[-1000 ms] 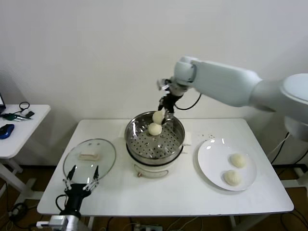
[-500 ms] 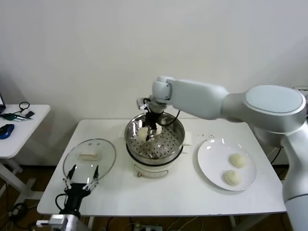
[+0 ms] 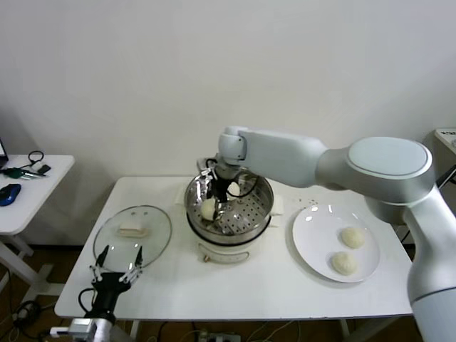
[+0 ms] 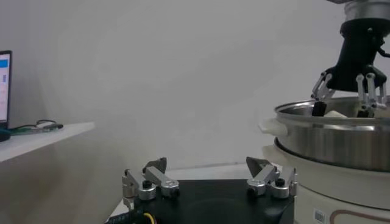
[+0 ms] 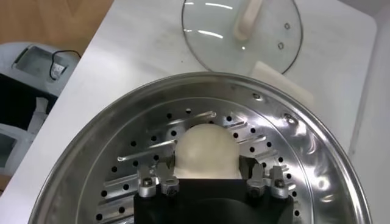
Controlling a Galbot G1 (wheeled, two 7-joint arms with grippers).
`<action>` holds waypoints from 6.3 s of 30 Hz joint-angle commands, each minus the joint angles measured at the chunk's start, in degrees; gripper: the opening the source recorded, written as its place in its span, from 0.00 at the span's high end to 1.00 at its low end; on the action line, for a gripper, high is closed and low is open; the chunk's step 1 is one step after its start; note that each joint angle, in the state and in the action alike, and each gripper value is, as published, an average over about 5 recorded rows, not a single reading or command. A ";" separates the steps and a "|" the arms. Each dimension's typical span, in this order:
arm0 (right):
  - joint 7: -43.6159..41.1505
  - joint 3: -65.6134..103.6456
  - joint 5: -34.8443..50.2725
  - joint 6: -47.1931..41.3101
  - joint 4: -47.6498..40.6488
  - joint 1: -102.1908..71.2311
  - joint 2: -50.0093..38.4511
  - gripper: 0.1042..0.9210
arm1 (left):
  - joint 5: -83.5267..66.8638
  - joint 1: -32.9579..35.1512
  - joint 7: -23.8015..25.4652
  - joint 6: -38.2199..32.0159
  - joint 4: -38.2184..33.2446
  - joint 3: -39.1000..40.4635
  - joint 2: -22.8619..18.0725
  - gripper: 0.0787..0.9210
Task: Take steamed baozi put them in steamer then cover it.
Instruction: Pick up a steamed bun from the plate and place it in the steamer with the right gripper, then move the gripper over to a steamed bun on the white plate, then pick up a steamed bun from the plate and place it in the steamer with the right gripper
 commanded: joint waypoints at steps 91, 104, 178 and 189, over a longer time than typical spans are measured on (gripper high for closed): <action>-5.41 19.92 -32.85 7.51 16.19 -24.54 -47.77 0.19 | 3.99 1.40 -0.32 1.76 -0.79 0.03 -3.23 0.12; -6.16 15.95 -33.64 14.98 16.52 -16.15 -46.94 0.30 | 3.72 1.49 -0.32 1.65 -0.71 -0.10 -3.06 0.12; -11.02 11.38 -52.97 52.95 23.24 -2.96 -10.46 0.16 | 4.66 2.03 -0.40 2.02 -0.17 0.22 -3.01 0.12; -10.90 14.79 -51.40 51.88 21.32 -0.77 -12.98 0.12 | 4.64 2.14 -0.42 1.97 -0.47 0.10 -2.89 0.12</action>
